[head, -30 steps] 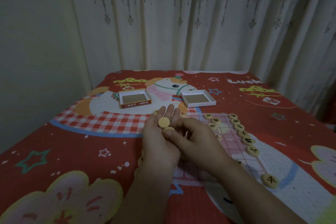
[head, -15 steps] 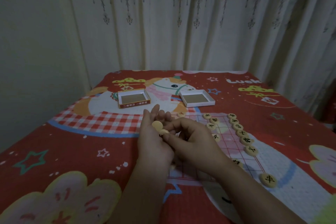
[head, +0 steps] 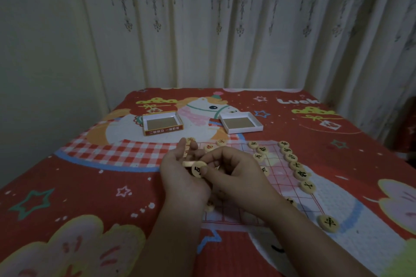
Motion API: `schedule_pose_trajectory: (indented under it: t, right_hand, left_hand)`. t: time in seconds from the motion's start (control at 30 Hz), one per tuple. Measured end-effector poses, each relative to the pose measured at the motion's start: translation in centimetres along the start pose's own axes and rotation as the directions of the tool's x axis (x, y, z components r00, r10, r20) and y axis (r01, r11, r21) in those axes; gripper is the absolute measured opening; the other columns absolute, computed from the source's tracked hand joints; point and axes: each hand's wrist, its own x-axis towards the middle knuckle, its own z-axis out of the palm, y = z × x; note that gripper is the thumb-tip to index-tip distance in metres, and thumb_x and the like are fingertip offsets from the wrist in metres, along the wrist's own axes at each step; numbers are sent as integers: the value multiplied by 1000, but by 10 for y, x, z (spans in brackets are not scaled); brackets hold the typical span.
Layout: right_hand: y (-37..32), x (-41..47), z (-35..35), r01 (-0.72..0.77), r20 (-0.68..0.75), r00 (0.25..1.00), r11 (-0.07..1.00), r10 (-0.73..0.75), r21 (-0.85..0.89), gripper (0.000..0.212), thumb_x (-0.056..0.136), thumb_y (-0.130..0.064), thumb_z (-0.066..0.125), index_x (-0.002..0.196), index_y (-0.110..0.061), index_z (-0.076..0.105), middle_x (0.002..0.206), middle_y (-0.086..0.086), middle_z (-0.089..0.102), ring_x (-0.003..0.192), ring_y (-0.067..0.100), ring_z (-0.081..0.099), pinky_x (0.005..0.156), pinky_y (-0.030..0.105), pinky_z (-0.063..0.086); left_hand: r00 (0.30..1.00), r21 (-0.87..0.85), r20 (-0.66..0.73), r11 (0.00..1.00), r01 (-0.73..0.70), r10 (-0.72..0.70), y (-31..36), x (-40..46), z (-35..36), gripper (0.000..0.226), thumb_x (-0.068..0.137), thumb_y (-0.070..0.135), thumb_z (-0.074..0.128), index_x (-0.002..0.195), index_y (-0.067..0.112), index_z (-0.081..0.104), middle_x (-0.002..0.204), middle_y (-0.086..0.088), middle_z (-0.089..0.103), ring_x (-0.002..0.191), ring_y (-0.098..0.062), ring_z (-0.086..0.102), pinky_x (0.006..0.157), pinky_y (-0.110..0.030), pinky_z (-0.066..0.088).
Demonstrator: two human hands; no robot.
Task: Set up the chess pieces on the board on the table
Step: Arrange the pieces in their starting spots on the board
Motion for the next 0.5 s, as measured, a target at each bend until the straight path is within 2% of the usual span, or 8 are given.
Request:
schedule_pose_trajectory:
  t: [0.03,0.1,0.23,0.27,0.33,0.4,0.5]
  right_hand:
    - [0,0,0,-2,2,1000,1000,2,-6,12,88,-8,70,87,-21,71,73,-3,63,52,5,49,51,19,42]
    - [0,0,-2,-4,-7,1000,1000,4,-19,11,89,-7,69,89,-18,72,74,-1,64,55,7,50,53,20,43]
    - [-7,1,-8,17,-70,997,999,-21,-45,8,88,-6,69,93,-10,74,82,5,72,68,26,63,66,36,56]
    - [-9,1,-13,4,-97,995,1000,-7,-23,8,88,-4,68,94,-7,74,79,4,72,65,19,65,62,30,55]
    - [-13,-2,-28,-59,-161,985,998,61,17,7,89,-3,67,93,-3,73,64,-3,66,49,4,54,48,16,43]
    - [-15,-8,-51,-157,-235,959,987,158,21,6,88,-8,70,92,-8,75,62,-1,63,46,8,45,44,19,36]
    - [-12,-26,-97,-301,-335,898,954,284,0,4,85,-9,71,88,-8,74,64,5,64,49,15,44,44,23,35]
  left_hand:
    - [1000,-6,-2,1000,3,-3,0,0,0,22,96,22,46,101,10,64,68,-2,57,56,-14,47,80,-36,46]
    - [1000,3,-7,1000,-15,15,0,1,-1,29,96,30,45,111,13,64,74,-2,58,62,-15,48,80,-39,46]
    - [1000,0,-9,1000,-20,20,0,6,-3,37,97,36,46,117,11,65,75,-3,57,66,-17,49,79,-38,45]
    - [1000,-26,6,1000,-12,12,-1,6,-2,37,97,36,46,117,11,64,75,-4,55,62,-16,47,75,-35,45]
    - [1000,-46,26,999,-9,10,-3,6,-2,36,98,35,44,116,10,62,72,-3,52,52,-14,42,62,-28,39]
    - [999,-30,36,1000,2,-1,-5,5,-3,36,99,36,43,115,10,61,71,-3,51,48,-13,39,56,-28,32]
    - [999,-20,43,1000,15,-14,-7,2,-3,35,99,36,44,115,10,60,71,-3,51,49,-14,39,55,-28,32]
